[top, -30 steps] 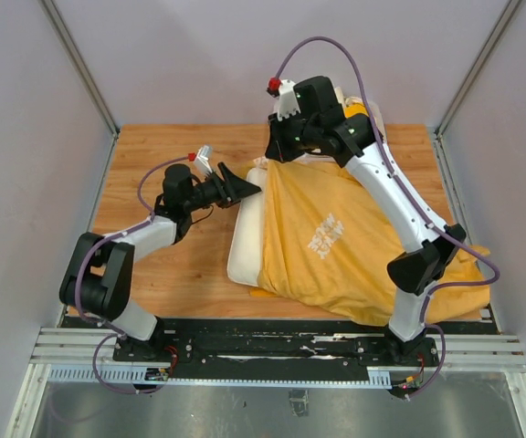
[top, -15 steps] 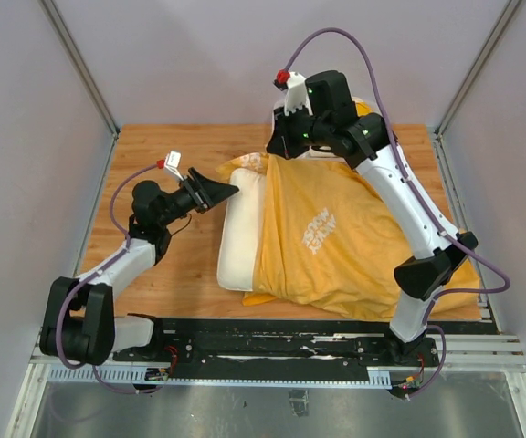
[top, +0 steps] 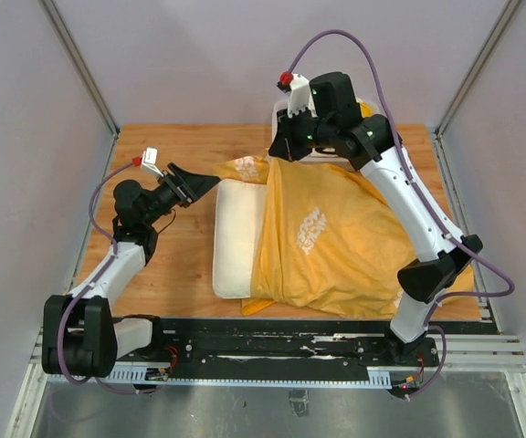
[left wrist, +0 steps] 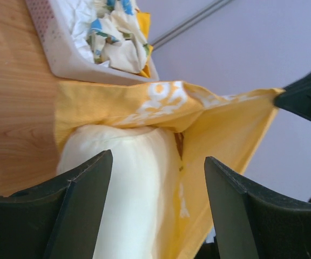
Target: Put the pillow into the pillowcase
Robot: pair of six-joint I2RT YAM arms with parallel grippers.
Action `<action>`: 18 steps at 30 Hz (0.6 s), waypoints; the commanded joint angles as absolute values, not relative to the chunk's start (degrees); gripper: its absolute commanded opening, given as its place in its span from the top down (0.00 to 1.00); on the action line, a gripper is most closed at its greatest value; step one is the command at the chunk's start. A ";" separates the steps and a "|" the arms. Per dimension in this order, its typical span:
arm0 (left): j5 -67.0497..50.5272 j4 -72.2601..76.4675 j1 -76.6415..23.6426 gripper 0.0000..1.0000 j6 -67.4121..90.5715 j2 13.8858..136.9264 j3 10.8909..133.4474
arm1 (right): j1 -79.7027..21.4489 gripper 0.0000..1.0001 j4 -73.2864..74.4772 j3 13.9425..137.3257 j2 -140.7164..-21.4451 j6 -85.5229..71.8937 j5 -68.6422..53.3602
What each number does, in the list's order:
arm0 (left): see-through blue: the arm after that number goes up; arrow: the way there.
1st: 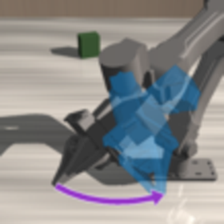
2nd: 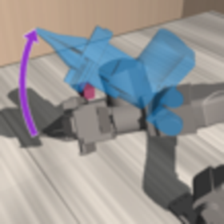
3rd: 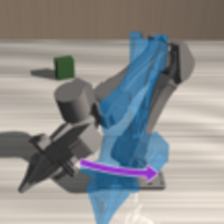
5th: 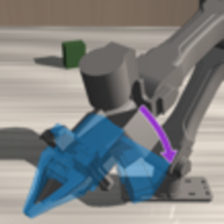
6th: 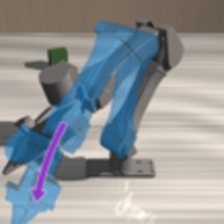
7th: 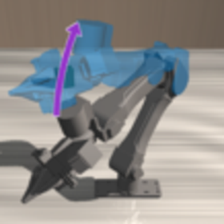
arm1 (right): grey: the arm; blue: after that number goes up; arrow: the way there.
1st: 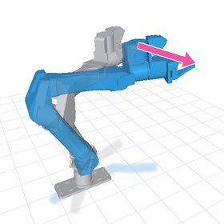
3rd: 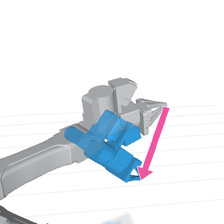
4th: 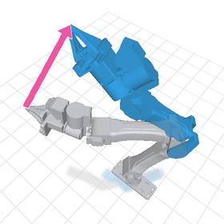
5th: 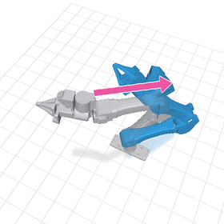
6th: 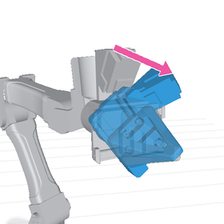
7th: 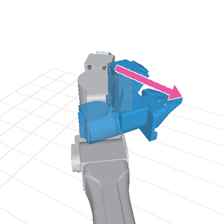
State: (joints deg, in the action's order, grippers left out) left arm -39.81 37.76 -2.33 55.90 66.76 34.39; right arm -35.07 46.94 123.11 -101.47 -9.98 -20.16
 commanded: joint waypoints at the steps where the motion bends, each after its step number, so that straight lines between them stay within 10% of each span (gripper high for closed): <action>1: -34.13 34.63 -1.94 0.27 52.05 68.58 31.83 | -34.37 0.99 41.61 124.13 -96.20 -9.22 -23.16; 18: -27.01 47.80 -2.02 0.27 53.74 79.02 20.36 | -34.43 0.99 41.00 122.86 -94.87 -10.82 -25.82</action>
